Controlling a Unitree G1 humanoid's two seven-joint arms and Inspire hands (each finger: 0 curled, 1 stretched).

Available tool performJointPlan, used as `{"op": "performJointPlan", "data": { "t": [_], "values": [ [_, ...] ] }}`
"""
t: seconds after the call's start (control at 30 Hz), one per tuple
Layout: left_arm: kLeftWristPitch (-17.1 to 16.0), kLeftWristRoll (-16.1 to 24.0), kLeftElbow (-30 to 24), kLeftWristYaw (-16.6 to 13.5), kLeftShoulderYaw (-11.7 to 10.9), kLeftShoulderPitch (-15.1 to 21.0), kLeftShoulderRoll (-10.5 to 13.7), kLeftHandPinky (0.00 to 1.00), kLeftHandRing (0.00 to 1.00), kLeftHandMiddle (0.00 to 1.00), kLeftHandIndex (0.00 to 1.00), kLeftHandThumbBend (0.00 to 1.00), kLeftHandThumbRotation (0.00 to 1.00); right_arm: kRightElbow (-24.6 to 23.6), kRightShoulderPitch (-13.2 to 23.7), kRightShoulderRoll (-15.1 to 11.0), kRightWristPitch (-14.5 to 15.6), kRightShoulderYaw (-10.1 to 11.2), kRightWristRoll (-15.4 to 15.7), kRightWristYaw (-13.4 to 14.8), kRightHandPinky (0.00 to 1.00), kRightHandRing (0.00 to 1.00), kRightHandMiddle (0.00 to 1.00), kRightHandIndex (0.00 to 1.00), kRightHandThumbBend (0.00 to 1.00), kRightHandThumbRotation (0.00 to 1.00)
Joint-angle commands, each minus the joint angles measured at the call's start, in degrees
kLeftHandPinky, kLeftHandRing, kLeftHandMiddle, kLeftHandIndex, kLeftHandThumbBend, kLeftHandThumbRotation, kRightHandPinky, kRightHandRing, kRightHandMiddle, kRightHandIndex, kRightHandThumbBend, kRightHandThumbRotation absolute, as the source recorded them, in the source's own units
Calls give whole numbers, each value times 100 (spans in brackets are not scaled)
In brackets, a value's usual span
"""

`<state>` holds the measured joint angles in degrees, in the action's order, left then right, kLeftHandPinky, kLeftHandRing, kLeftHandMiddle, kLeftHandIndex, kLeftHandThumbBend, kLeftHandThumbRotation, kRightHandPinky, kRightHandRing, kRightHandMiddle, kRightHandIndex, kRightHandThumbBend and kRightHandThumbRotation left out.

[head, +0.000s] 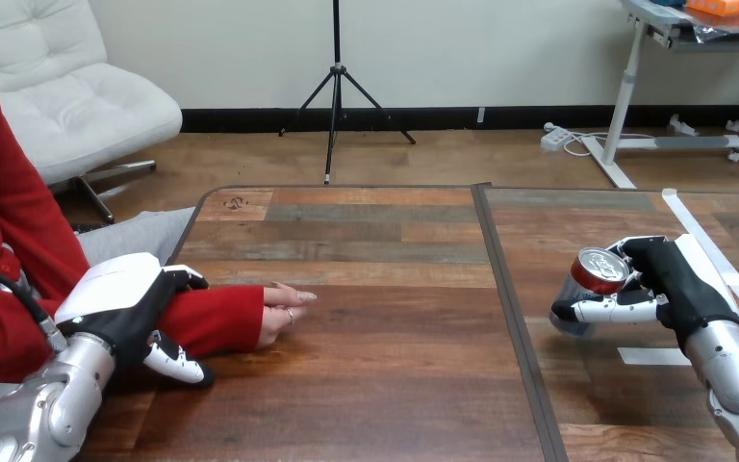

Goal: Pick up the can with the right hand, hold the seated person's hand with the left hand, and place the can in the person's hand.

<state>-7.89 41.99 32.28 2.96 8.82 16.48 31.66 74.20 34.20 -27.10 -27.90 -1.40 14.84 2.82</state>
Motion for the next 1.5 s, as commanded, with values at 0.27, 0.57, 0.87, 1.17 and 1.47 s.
{"op": "performJointPlan", "data": {
  "t": [0.27, 0.57, 0.87, 1.17, 1.47],
  "values": [
    [88, 39, -110, -218, 148, 447, 132, 58, 65, 69, 68, 86, 0, -276, 583, -93, -162, 118, -162, 68, 29, 34, 39, 46, 84, 0],
    [176, 118, -15, -353, 283, 529, 100, 52, 59, 63, 64, 84, 0, -293, 574, -81, -188, 118, -163, 108, 25, 29, 36, 45, 85, 0],
    [211, 232, 132, -552, 443, 605, 54, 49, 55, 60, 62, 81, 0, -297, 565, -74, -209, 138, -205, 56, 26, 31, 38, 45, 85, 0],
    [340, 441, 285, -878, 668, 716, 9, 43, 48, 54, 58, 81, 0, -303, 562, -68, -204, 139, -243, 37, 32, 36, 41, 45, 84, 0],
    [396, 441, 430, -1009, 790, 814, -62, 40, 43, 49, 54, 78, 0, -325, 557, -66, -209, 130, -264, 39, 29, 33, 39, 46, 84, 0]
  ]
}}
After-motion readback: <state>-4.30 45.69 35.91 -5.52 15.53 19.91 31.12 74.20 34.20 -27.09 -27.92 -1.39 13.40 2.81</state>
